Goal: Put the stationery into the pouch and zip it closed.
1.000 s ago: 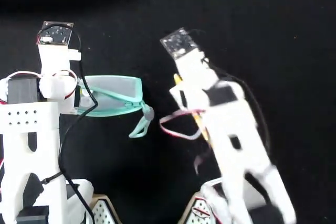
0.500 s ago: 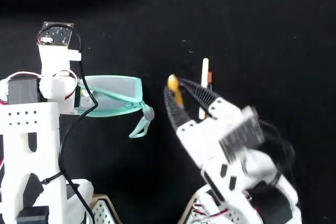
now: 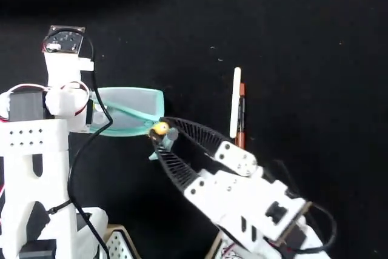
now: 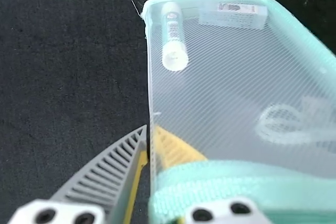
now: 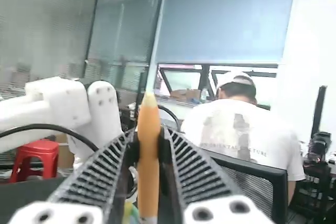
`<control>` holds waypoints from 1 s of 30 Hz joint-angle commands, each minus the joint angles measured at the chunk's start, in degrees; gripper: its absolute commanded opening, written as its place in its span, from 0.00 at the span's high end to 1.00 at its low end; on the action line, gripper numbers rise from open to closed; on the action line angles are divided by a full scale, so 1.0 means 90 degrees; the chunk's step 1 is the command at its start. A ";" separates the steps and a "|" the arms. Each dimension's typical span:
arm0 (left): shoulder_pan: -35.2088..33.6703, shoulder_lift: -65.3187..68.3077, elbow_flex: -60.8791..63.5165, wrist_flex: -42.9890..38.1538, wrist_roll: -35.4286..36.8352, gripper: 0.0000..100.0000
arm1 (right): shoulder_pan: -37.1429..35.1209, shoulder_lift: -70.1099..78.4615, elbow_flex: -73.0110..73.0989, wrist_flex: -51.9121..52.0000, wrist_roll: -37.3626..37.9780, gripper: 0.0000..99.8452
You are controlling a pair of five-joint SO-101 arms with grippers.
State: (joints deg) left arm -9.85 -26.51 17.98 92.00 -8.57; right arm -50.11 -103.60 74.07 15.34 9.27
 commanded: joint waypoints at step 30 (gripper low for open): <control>-0.0034 0.0088 0.0366 -0.0068 0.0049 0.97 | -0.0147 0.1695 0.0786 -0.2100 0.0938 0.99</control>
State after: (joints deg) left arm -9.85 -26.51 17.98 92.00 -8.57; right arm -52.66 -88.84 81.27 -2.42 17.63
